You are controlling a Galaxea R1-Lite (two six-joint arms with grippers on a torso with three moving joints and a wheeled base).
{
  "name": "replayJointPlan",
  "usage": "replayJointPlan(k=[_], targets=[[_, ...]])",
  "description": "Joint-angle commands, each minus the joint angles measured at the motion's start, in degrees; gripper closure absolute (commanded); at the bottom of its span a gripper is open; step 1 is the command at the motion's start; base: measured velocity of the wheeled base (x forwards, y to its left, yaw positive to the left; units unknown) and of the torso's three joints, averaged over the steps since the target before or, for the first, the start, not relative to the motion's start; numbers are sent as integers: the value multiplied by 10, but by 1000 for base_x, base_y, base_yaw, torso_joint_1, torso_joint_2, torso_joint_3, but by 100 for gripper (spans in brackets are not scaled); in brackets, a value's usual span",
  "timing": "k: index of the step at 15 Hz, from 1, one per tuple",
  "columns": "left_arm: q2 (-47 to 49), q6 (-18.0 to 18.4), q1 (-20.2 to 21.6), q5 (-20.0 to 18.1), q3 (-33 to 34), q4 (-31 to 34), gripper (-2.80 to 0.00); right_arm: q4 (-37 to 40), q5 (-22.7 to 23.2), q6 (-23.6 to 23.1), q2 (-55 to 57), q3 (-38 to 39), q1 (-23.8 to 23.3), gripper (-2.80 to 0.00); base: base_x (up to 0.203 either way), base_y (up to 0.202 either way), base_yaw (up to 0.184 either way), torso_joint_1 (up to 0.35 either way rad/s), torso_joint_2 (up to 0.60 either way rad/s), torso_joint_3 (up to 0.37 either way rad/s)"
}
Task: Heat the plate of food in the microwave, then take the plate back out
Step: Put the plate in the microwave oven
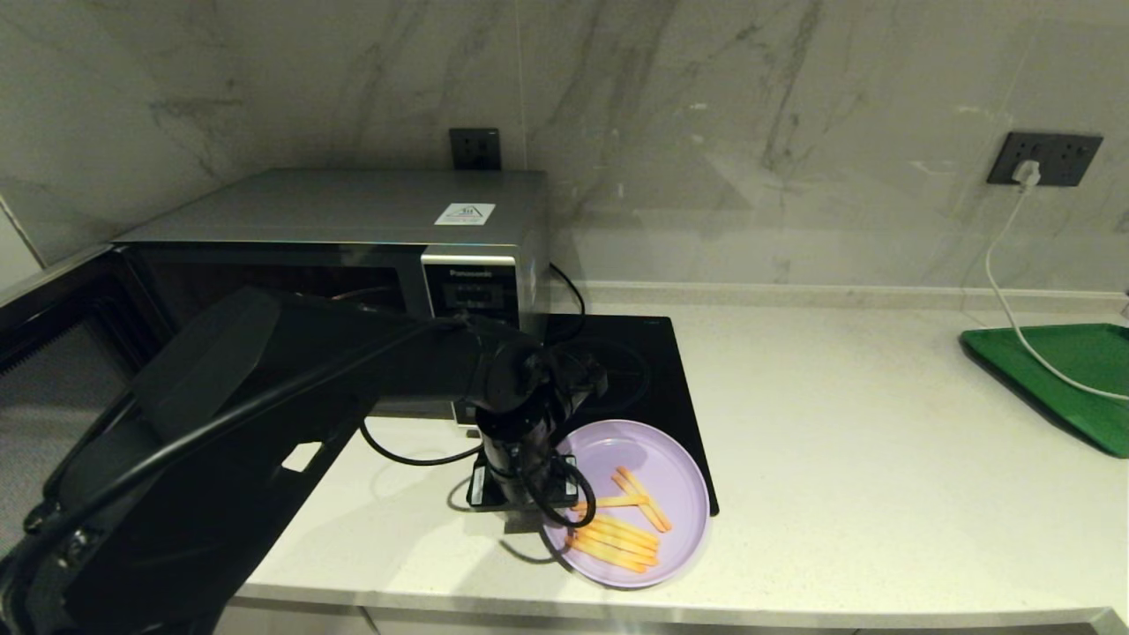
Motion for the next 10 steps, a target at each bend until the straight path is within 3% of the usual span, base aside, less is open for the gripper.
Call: replayJointPlan(k=[1, 10], targets=[[-3, -2, -1, 0, -1, 3, 0, 0, 0, 0, 0, 0, 0, 0, 0, 0, 0, 0, 0, 0], [-19, -12, -13, -8, 0, 4, 0, 0, 0, 1, 0, -1, 0, 0, 0, 0, 0, 0, 0, 0]])
